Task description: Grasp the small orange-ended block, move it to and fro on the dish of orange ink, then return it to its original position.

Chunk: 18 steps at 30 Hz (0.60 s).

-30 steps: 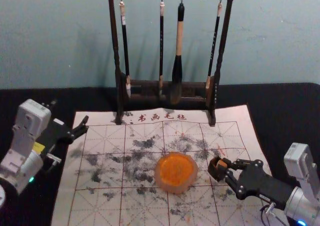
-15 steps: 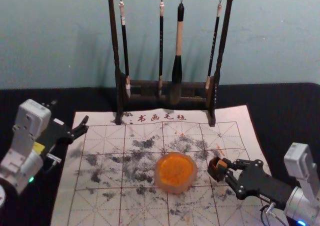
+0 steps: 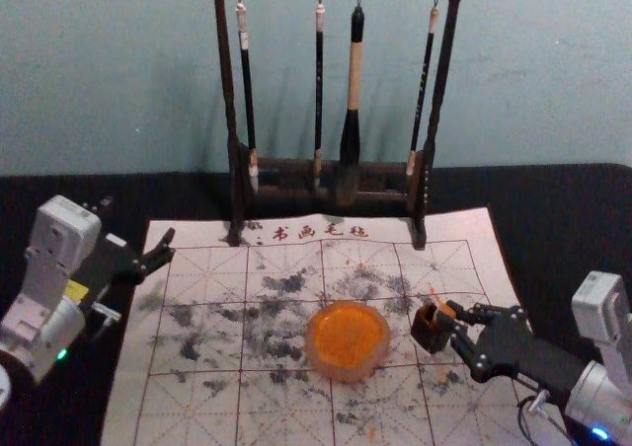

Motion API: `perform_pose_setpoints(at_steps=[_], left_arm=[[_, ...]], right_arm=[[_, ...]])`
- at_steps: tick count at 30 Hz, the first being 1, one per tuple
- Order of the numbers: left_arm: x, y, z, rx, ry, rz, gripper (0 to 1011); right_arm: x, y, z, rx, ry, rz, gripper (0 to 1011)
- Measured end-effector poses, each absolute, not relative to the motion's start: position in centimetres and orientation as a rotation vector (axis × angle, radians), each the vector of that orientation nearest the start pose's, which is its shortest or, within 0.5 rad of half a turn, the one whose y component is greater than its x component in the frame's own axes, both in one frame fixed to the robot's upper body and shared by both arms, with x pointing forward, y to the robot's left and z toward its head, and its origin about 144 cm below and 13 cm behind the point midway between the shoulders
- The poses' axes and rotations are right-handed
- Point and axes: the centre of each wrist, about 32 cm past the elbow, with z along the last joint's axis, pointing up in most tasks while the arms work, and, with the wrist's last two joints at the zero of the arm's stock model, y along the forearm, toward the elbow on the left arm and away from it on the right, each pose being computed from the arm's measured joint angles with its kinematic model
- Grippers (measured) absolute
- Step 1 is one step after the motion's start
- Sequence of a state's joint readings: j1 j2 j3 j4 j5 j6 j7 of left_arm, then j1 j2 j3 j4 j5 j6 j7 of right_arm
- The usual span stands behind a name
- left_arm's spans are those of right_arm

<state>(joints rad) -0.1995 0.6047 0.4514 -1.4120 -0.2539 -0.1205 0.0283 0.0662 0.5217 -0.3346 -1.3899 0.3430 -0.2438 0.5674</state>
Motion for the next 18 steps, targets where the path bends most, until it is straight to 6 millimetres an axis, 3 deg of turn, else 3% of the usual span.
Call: perform_pose_setpoints(at_steps=[18], left_arm=[[48.9, 31.0, 114.0, 0.304, -0.285, 1.248, 1001]], right_arm=[[45.9, -31.5, 113.1, -0.065, -0.083, -0.765, 92]])
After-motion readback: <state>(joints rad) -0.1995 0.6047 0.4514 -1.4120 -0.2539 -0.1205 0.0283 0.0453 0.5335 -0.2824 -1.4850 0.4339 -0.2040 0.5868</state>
